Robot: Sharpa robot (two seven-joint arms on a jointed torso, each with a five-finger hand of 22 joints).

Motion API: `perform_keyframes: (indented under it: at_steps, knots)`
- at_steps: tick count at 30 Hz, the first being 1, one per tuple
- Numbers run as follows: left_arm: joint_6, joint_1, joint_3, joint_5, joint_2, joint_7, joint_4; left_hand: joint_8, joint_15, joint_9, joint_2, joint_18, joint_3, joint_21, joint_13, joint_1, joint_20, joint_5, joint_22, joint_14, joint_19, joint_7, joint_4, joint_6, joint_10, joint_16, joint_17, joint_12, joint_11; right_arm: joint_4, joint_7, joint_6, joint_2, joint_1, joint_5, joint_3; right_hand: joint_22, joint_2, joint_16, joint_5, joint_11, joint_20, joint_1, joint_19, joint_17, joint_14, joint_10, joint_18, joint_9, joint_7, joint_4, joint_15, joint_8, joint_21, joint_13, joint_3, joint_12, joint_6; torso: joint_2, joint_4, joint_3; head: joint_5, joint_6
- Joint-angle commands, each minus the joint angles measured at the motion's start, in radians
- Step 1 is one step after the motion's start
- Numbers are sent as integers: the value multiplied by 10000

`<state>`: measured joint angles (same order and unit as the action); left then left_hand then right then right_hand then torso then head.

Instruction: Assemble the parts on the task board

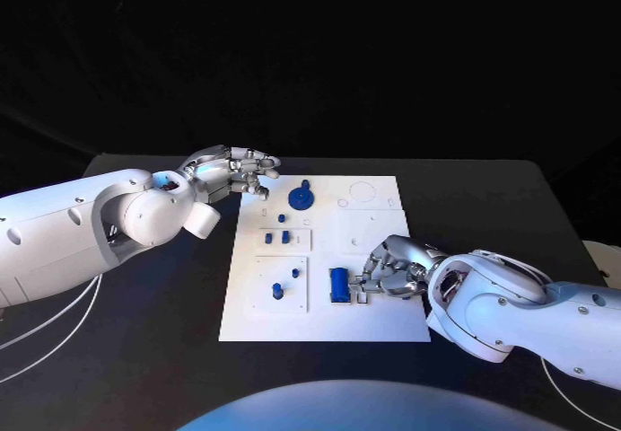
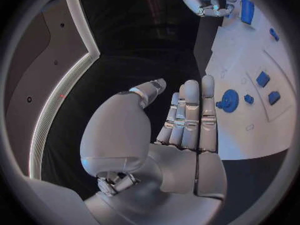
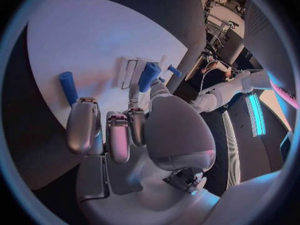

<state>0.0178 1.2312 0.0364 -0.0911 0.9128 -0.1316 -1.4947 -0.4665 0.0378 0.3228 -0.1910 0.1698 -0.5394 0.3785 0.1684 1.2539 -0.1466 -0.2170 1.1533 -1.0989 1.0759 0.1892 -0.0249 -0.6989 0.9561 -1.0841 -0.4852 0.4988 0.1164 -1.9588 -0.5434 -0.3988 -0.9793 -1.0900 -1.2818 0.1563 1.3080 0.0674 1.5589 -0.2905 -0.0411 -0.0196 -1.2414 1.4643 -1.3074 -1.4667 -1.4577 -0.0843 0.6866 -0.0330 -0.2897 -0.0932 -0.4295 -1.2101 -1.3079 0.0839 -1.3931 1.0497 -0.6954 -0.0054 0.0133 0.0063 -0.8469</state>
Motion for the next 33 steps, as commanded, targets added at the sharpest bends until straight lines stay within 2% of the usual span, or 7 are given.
perform_keyframes:
  at_steps: [1, 4, 7, 15, 21, 33]
  knots:
    - [-167, 3, -4, 81, -19, -38, -14, -39, 47, 16, 26, 101, 11, -41, -14, -103, 4, -20, -15, 53, 56, -8, -23, 56, -64, 31, 14, 61, -4, -56, 153, 14, 33, -3, -86, 2, 1503, 93, 46, -2, 5, 74, -64, 176, -2363, -987, -45, 155, 15, 46, -14, -54, -53, -48, -780, 88, -62, 50, 7, 13, 3, 6, -4]
    - [-167, 2, -3, 80, -19, -37, -11, -39, 47, 16, 26, 101, 11, -41, -14, -103, 4, -20, -15, 53, 56, -8, -23, 56, -64, 31, 14, 61, -4, -86, 205, 136, 85, -8, -7, 3, 1508, 109, 47, 9, 4, 74, -74, 180, -2367, -988, -46, 158, 24, 49, -11, -54, -57, -62, -783, 102, -64, 57, 4, 18, 5, 6, -12]
    - [-165, 2, -3, 80, -16, -39, -12, -39, 47, 16, 26, 101, 11, -41, -14, -103, 4, -20, -15, 53, 56, -8, -23, 56, -64, 31, 14, 61, -4, -97, 224, 264, 127, -9, 98, 5, 1512, 120, 48, 27, 1, 75, -95, 182, -2372, -989, -51, 160, 36, 55, -6, -55, -65, -68, -791, 113, -71, 70, 4, 6, 22, 2, -4]
    - [-161, 2, -2, 79, -8, -40, -21, -39, 47, 16, 26, 101, 11, -41, -14, -103, 4, -20, -15, 53, 56, -8, -23, 56, -64, 31, 14, 61, -4, -82, 232, 469, 165, -1, 208, 9, 1516, 143, 49, 62, -7, 78, -147, 184, -2374, -989, -57, 161, 60, 64, 0, -59, -76, -72, -800, 136, -78, 89, 8, 15, 24, 8, -21]
    - [-165, 2, -2, 77, -1, -43, -29, -39, 47, 16, 26, 101, 11, -41, -14, -103, 4, -20, -15, 53, 56, -8, -23, 56, -64, 31, 14, 61, -4, 21, 243, 516, 261, 20, 220, 12, 1522, 130, 49, 55, -17, 82, -241, 187, -2373, -989, -59, 162, 84, 78, 6, -66, -79, -79, -805, 134, -80, 96, -1, 16, 8, 30, -29]
    - [-164, 2, -2, 76, 13, -38, -35, -76, 47, 16, 36, 101, 15, -72, -26, -105, 3, -29, -31, 54, 73, -11, -44, 88, -81, 27, 19, 72, -6, 108, 229, 603, 409, 41, 199, 12, 1526, 118, 51, 29, -29, 90, -379, 188, -2384, -991, -72, 162, 113, 91, 12, -77, -75, -76, -828, 132, -98, 100, 0, 10, 2, 60, -63]
